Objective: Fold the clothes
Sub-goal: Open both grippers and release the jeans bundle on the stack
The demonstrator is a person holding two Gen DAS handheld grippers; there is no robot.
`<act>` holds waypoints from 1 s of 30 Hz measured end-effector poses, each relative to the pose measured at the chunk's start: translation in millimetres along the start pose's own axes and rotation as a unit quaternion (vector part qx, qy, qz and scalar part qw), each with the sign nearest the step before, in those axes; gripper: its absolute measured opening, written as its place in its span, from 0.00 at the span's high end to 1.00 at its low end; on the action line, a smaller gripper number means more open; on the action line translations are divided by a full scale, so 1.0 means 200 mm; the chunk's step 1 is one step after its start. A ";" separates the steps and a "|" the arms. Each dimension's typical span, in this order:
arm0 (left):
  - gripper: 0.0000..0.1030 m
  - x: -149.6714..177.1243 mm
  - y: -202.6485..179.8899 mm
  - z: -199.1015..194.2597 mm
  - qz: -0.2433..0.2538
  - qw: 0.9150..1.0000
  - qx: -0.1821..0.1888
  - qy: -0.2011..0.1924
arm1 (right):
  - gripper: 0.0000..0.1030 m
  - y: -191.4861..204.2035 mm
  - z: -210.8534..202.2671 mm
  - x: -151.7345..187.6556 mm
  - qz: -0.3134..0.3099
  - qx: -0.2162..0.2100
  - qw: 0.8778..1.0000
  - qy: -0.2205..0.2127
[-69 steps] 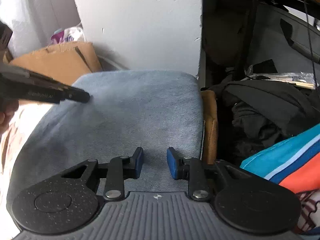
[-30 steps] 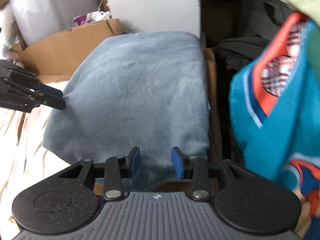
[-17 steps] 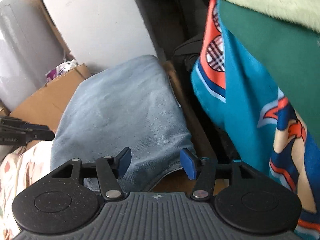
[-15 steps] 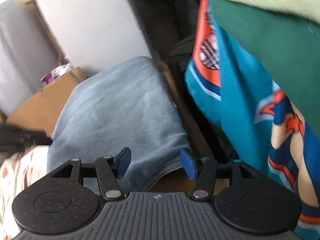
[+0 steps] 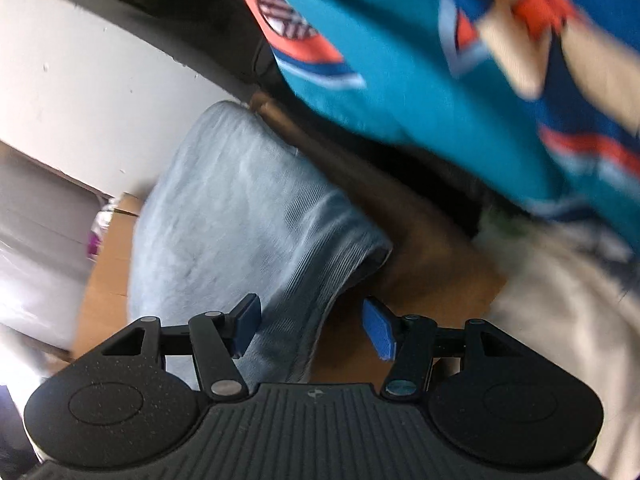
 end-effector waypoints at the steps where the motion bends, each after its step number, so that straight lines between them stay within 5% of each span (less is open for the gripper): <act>1: 0.62 0.00 0.00 -0.01 -0.001 1.000 0.000 0.000 | 0.39 -0.01 0.02 0.00 0.014 -0.010 1.000 0.007; 5: 0.65 -0.02 0.00 -0.06 -0.001 1.000 -0.001 -0.007 | 0.42 -0.03 0.03 0.03 0.035 -0.034 0.998 0.033; 11: 0.65 -0.11 0.05 -0.06 0.006 1.000 -0.012 -0.019 | 0.72 -0.04 0.03 0.09 0.029 -0.055 0.996 0.063; 14: 0.65 -0.19 0.06 -0.05 0.017 0.999 -0.019 -0.028 | 0.77 -0.03 0.02 0.10 0.018 -0.054 0.996 0.066; 21: 0.69 -0.39 0.13 0.04 0.031 0.998 -0.033 -0.040 | 0.81 -0.01 -0.01 0.11 0.000 -0.050 0.997 0.066; 30: 0.69 -0.37 0.17 0.17 0.029 0.999 -0.040 -0.016 | 0.81 0.01 -0.03 0.10 -0.025 -0.044 0.996 0.068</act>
Point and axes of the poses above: each gripper's, at about its wrist camera, not at the fingertips, and z roughly the way its jaws point, y to its left, x to its underside, the point moved 2 cm from there along z, roughly the way its jaws point, and after that the axes turned 9 degrees about z, right-handed, at the moved point
